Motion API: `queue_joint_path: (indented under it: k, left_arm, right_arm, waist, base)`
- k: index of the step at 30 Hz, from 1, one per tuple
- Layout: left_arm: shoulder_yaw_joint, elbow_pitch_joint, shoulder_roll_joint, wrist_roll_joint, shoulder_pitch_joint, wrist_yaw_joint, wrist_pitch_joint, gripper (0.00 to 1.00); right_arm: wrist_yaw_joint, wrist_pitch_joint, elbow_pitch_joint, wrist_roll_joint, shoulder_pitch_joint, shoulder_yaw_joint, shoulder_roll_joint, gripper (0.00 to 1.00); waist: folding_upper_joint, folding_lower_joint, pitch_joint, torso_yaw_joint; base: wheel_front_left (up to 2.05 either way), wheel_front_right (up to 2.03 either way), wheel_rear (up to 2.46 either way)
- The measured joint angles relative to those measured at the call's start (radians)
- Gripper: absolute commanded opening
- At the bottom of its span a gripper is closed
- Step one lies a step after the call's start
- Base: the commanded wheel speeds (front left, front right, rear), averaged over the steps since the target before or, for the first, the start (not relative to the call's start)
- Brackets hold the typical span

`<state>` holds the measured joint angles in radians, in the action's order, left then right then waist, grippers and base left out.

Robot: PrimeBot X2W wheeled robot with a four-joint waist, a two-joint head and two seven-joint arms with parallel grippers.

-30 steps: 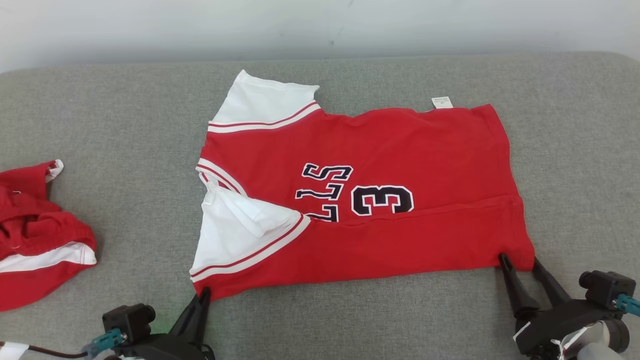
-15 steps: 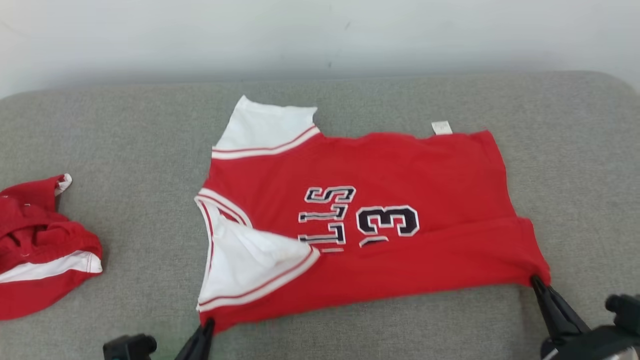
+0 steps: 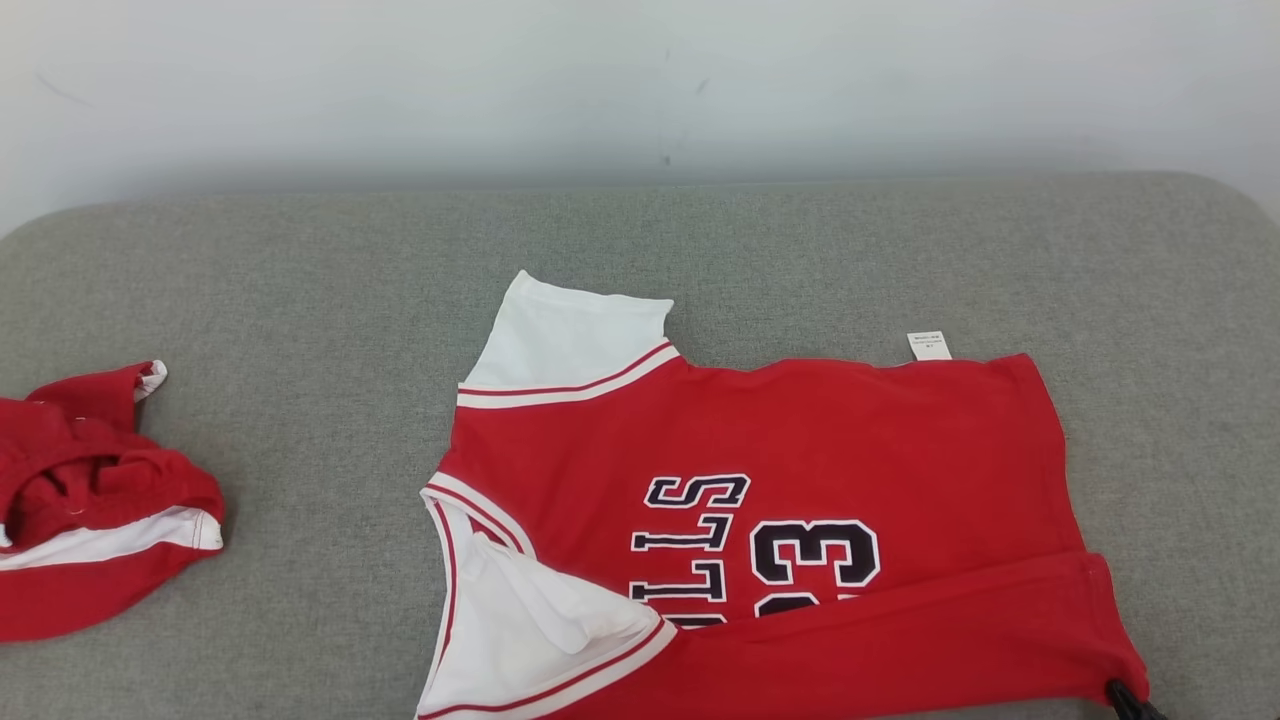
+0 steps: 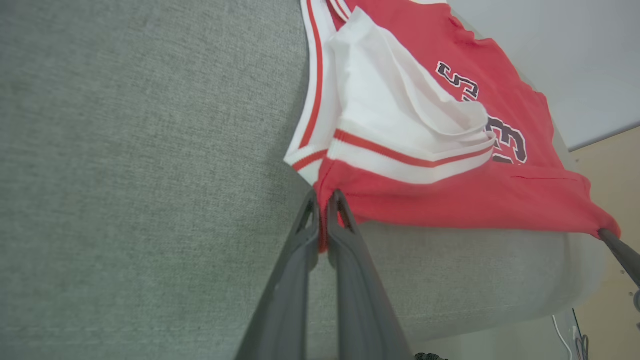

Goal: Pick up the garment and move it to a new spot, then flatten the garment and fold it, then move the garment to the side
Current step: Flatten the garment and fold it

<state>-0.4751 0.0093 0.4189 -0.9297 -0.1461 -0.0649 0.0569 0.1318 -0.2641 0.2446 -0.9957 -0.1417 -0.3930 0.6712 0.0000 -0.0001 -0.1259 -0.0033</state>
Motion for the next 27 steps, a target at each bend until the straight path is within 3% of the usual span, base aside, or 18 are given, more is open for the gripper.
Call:
queue_joint_path:
  k: [3, 4, 5, 6, 12, 18, 21, 27]
  left_arm:
    - [0.002, -0.012, -0.004, -0.009, -0.018, -0.014, -0.001, 0.00]
    - [0.002, -0.009, -0.004, -0.009, -0.018, -0.015, -0.003, 0.34]
    - [0.000, -0.005, -0.006, -0.010, -0.018, -0.016, -0.005, 0.55]
    - [-0.002, 0.000, -0.008, -0.009, -0.017, -0.020, -0.006, 1.00]
    - [0.019, -0.001, -0.003, 0.007, -0.009, -0.045, 0.023, 1.00]
    - [0.060, -0.018, 0.013, 0.031, 0.076, -0.048, 0.063, 1.00]
    - [0.064, -0.016, 0.030, 0.048, 0.174, -0.034, 0.029, 1.00]
    - [0.057, 0.007, 0.094, 0.073, 0.442, -0.005, -0.132, 1.00]
  right_arm:
    - [0.000, 0.000, 0.001, -0.002, -0.019, -0.008, 0.008, 0.00]
    - [0.000, 0.000, 0.005, -0.002, -0.018, -0.011, 0.007, 0.18]
    - [0.000, 0.000, 0.011, -0.002, -0.017, -0.016, 0.007, 0.64]
    - [0.000, 0.000, 0.019, 0.000, -0.016, -0.019, 0.005, 1.00]
    - [0.000, 0.000, 0.023, 0.046, -0.002, 0.041, -0.011, 1.00]
    - [0.000, 0.000, -0.069, 0.195, 0.025, 0.183, -0.078, 1.00]
    - [0.000, 0.000, -0.106, 0.242, 0.030, 0.194, -0.113, 1.00]
    - [0.000, 0.000, -0.143, 0.272, 0.098, 0.141, -0.113, 1.00]
  waist:
    - [0.0000, 0.0000, -0.001, 0.001]
    - [0.0000, 0.0000, -0.001, 0.000]
    - [0.0000, 0.0000, 0.000, 0.000]
    - [0.0000, 0.0000, 0.001, 0.000]
    - [0.0000, 0.0001, 0.003, -0.002]
    - [0.0000, 0.0001, 0.001, -0.011]
    - [0.0000, 0.0000, -0.003, -0.014]
    - [0.0000, 0.0001, -0.040, -0.021]
  base:
    - [0.00, 0.00, 0.00]
    - [0.00, 0.00, 0.00]
    - [0.00, 0.00, 0.00]
    - [0.00, 0.00, 0.00]
    - [0.00, 0.00, 0.00]
    - [0.00, 0.00, 0.00]
    - [0.00, 0.00, 0.00]
    - [0.00, 0.00, 0.00]
